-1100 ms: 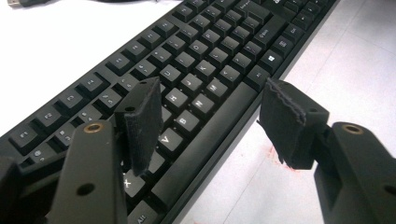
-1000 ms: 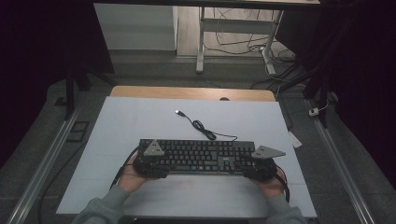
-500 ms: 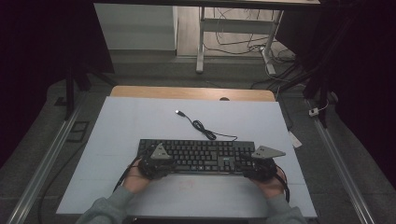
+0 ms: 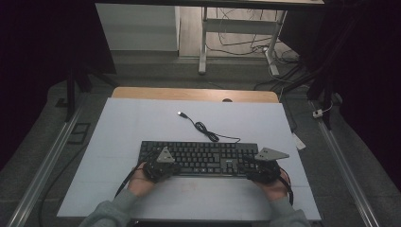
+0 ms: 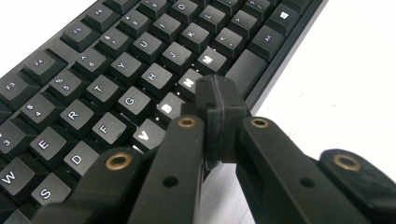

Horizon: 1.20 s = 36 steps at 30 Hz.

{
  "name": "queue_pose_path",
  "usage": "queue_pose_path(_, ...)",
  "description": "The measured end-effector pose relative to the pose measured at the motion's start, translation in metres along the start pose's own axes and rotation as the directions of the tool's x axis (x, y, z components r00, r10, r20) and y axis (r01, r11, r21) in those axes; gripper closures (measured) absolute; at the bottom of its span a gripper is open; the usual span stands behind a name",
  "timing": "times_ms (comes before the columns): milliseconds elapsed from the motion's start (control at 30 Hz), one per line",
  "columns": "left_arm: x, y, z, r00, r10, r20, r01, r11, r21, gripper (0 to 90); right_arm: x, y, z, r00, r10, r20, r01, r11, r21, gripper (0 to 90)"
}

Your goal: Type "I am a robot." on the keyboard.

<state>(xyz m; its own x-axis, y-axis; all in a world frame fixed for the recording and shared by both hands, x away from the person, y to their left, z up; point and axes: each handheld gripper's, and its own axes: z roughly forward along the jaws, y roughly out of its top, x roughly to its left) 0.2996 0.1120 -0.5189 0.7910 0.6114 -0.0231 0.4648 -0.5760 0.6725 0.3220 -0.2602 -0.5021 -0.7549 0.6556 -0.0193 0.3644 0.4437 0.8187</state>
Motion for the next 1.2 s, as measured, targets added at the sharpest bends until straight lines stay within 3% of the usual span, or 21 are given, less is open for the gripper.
queue_pose_path(267, -0.002, 0.0, 0.0, 0.9999, 0.008, -0.013, -0.008, 1.0, 0.003, 89.2, 0.0, 0.0, -0.001, 1.0, -0.006, 0.007, 0.006, 0.9999, 0.009, 51.7)
queue_pose_path(433, 0.001, 0.002, -0.015, 0.9997, -0.018, -0.014, 0.018, 0.9977, -0.065, 89.2, -0.001, 0.0, -0.001, 1.0, -0.001, 0.001, 0.001, 1.0, 0.0, 51.6)
queue_pose_path(633, 0.013, -0.002, -0.034, 0.9963, -0.077, -0.038, 0.071, 0.9886, -0.133, 88.5, 0.0, 0.0, -0.002, 1.0, -0.005, 0.007, 0.005, 1.0, 0.002, 51.4)
queue_pose_path(767, 0.023, -0.007, -0.045, 0.9901, -0.134, -0.042, 0.125, 0.9774, -0.171, 75.0, 0.001, 0.001, -0.002, 1.0, -0.007, 0.001, 0.007, 1.0, 0.0, 51.1)
queue_pose_path(933, 0.033, -0.011, -0.055, 0.9778, -0.2, -0.064, 0.183, 0.9605, -0.21, 55.0, 0.001, 0.001, -0.002, 1.0, -0.006, -0.001, 0.006, 1.0, 0.003, 50.7)
queue_pose_path(1200, 0.037, -0.012, -0.061, 0.9731, -0.219, -0.071, 0.199, 0.9544, -0.223, 45.9, -0.001, 0.0, -0.001, 0.9999, -0.005, -0.01, 0.005, 1.0, 0.004, 50.4)
